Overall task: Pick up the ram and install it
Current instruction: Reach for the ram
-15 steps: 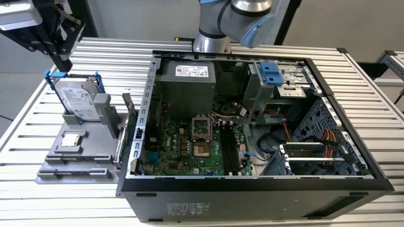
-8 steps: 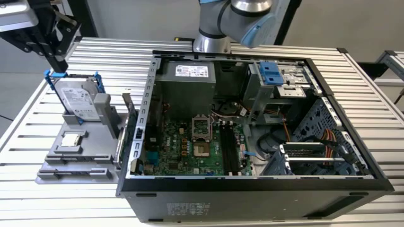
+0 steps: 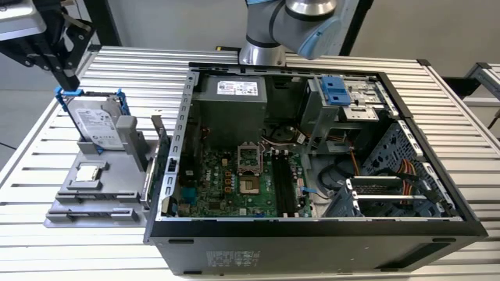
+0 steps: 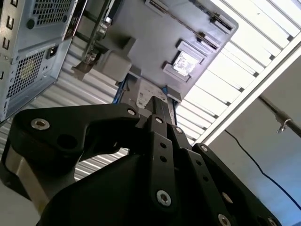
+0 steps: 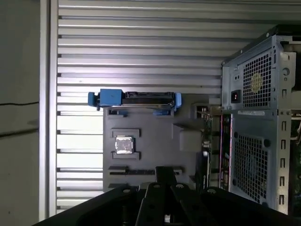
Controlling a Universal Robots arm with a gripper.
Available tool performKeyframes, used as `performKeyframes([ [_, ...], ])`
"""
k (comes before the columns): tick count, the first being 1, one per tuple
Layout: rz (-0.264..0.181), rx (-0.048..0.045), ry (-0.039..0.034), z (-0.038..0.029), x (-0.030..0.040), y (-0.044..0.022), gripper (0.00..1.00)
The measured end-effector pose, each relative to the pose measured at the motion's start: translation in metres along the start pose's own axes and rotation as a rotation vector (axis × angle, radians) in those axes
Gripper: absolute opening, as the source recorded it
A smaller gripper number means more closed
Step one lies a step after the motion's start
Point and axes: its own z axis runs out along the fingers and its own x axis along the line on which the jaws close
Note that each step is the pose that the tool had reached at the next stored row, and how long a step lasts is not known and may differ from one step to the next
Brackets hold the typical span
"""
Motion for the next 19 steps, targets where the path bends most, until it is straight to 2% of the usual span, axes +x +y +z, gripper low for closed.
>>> performKeyframes([
  [4, -0.014, -0.0005, 0.0006, 0.0001, 0.0021, -0.002, 0.0],
  [11, -0.019, -0.0008, 0.0008, 0.0001, 0.0034, -0.0098, 0.0],
  [19, -0.021, -0.0008, 0.001, 0.0, 0.0039, -0.0238, 0.0],
])
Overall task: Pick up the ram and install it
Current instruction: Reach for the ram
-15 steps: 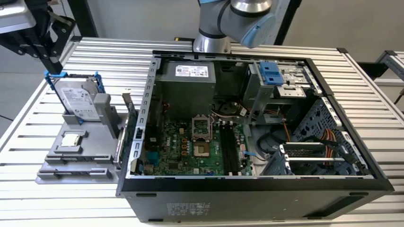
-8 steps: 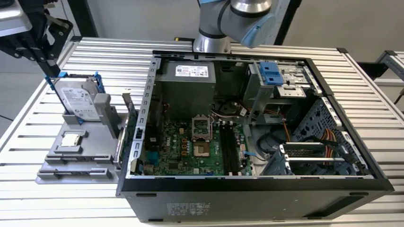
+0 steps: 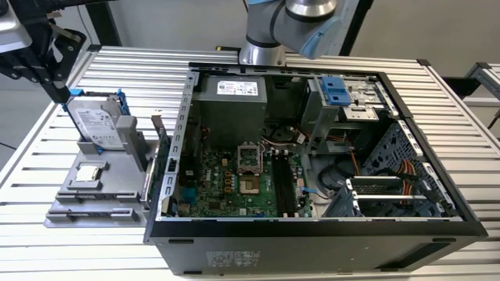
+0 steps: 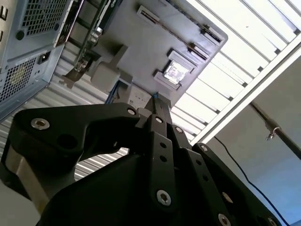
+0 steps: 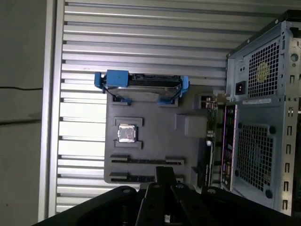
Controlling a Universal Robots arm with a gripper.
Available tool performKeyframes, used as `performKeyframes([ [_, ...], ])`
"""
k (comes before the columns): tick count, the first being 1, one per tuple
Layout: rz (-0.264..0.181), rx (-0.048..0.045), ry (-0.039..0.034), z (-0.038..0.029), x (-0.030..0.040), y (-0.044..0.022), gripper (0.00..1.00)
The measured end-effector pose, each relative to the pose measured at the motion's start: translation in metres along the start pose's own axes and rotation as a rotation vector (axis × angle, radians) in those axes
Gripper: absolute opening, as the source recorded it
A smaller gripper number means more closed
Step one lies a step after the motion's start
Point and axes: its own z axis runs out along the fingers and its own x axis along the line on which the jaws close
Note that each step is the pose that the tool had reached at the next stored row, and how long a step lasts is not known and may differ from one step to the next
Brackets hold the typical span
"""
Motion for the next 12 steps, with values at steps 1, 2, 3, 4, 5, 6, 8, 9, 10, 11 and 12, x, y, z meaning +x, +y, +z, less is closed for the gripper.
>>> performKeyframes([
  [1, 0.0, -0.0001, 0.0, 0.0001, 0.0001, -0.0017, 0.0],
  [2, 0.0, 0.0, 0.0001, 0.0001, 0.0002, -0.0034, 0.0],
  [3, 0.0, 0.0, 0.0001, 0.0001, 0.0003, -0.0046, 0.0],
  [4, 0.0, -0.0001, 0.0, 0.0002, 0.0004, -0.0055, 0.0],
  [5, -0.001, 0.0, 0.0001, 0.0002, 0.0005, -0.0064, 0.0],
  [6, -0.001, -0.0001, 0.0, 0.0003, 0.0006, -0.0074, 0.0],
  [8, -0.001, 0.0, 0.0001, 0.0002, 0.0007, -0.0104, 0.0],
  [9, -0.001, 0.0, 0.0001, 0.0002, 0.0008, -0.0117, 0.0],
  [10, -0.001, -0.0001, 0.0001, 0.0002, 0.0008, -0.0126, 0.0],
  [11, -0.001, -0.0001, 0.0001, 0.0003, 0.0009, -0.0133, 0.0],
  [12, -0.001, -0.0001, 0.0001, 0.0003, 0.001, -0.0139, 0.0],
])
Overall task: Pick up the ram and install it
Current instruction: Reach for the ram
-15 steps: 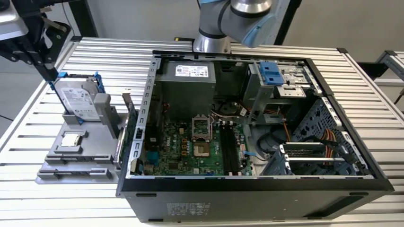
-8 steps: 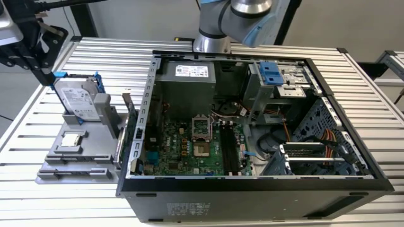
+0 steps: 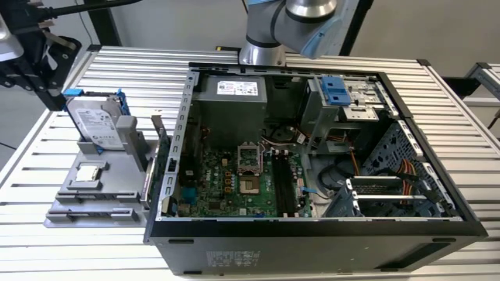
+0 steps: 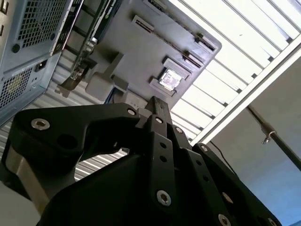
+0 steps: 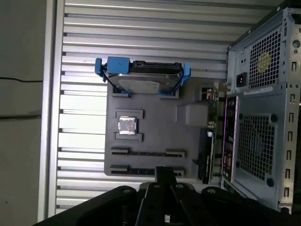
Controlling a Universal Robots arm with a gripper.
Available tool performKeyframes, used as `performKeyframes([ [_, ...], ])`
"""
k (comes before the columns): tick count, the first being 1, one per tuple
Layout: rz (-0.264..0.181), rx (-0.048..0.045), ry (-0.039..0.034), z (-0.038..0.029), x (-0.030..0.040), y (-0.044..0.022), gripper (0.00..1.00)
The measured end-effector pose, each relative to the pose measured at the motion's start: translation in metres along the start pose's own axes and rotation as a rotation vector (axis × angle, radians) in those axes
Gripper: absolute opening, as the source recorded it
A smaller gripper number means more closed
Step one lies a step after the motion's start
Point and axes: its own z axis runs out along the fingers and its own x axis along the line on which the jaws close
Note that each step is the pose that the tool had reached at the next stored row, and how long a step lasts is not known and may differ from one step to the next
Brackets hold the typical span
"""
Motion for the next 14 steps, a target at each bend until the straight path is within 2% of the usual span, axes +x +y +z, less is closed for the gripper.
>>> performKeyframes([
  [14, 0.001, 0.0, 0.0007, -0.0005, 0.0044, -0.0158, 0.0],
])
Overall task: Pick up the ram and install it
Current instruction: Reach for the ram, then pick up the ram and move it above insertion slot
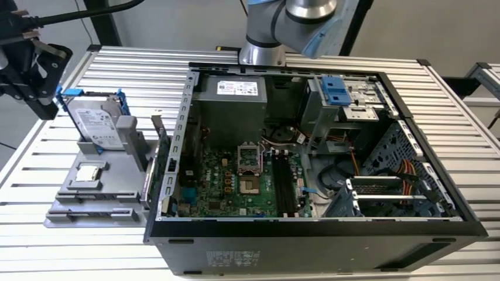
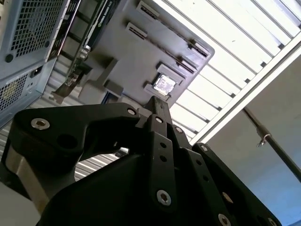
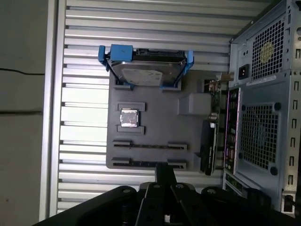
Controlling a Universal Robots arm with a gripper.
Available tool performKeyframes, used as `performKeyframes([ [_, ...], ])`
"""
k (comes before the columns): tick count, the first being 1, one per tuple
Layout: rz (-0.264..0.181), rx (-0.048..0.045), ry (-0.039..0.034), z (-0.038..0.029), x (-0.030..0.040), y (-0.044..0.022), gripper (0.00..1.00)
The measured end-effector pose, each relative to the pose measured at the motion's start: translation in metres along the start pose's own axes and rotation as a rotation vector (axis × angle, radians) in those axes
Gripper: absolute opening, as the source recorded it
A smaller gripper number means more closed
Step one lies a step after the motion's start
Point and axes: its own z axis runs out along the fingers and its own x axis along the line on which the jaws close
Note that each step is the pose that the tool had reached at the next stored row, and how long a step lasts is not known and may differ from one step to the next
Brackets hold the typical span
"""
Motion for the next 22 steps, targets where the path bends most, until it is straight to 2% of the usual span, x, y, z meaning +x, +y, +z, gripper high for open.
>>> performKeyframes([
  [11, 0.0, -0.0003, 0.0001, -0.0006, 0.0006, -0.0147, 0.0],
  [22, -0.001, -0.0005, 0.0001, -0.0006, 0.0006, -0.0149, 0.0],
])
